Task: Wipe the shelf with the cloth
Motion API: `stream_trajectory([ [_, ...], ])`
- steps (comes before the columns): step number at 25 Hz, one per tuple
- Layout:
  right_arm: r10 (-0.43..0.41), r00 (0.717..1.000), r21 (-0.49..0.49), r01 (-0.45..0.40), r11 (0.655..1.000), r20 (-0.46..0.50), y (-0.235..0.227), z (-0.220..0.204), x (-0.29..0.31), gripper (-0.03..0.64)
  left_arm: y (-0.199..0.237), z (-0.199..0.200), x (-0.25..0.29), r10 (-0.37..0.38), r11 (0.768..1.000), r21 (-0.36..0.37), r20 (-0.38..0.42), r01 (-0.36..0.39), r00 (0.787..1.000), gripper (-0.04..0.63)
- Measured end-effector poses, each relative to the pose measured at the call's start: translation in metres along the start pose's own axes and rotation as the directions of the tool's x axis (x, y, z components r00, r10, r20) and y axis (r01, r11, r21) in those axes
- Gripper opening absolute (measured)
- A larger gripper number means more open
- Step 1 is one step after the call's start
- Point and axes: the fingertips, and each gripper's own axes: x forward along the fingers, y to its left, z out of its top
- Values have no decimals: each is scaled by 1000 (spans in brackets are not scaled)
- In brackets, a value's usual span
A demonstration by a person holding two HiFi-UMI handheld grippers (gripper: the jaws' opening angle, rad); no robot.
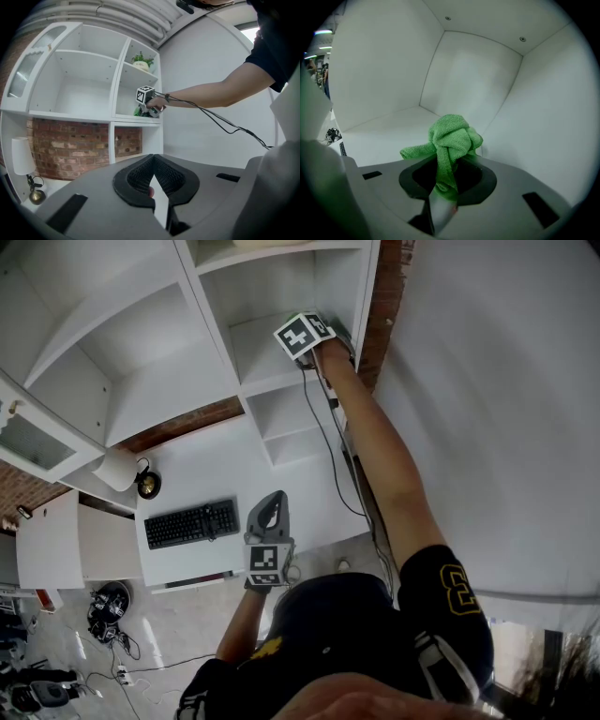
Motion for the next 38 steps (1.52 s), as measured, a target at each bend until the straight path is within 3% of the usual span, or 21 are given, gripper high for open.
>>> stream_trajectory([
  [9, 8, 1000, -12, -8, 1000, 0, 0, 3, 0, 86, 5, 3, -4, 24, 1000, -1, 8, -24, 1000, 18],
  [12, 30, 996, -27, -28, 999, 80, 3, 17, -13, 86, 10, 5, -7, 42, 999, -1, 13, -42, 999, 18],
  [17, 211, 936, 16, -224, 974, 281, 58, 63, -56, 86, 14, 6, -12, 52, 999, 2, 7, -52, 999, 18],
  [22, 290, 895, -80, -279, 957, 338, 118, 74, -78, 86, 16, 3, -15, 68, 998, -4, 0, -68, 998, 18],
  [28, 272, 923, -115, -249, 962, 272, 152, 44, -59, 84, 18, -9, -11, 70, 997, -29, -31, -71, 997, 18],
  [38, 230, 932, -113, -205, 972, 279, 153, 42, -61, 83, -2, -12, 4, 5, 999, -38, -26, -6, 1000, 18],
])
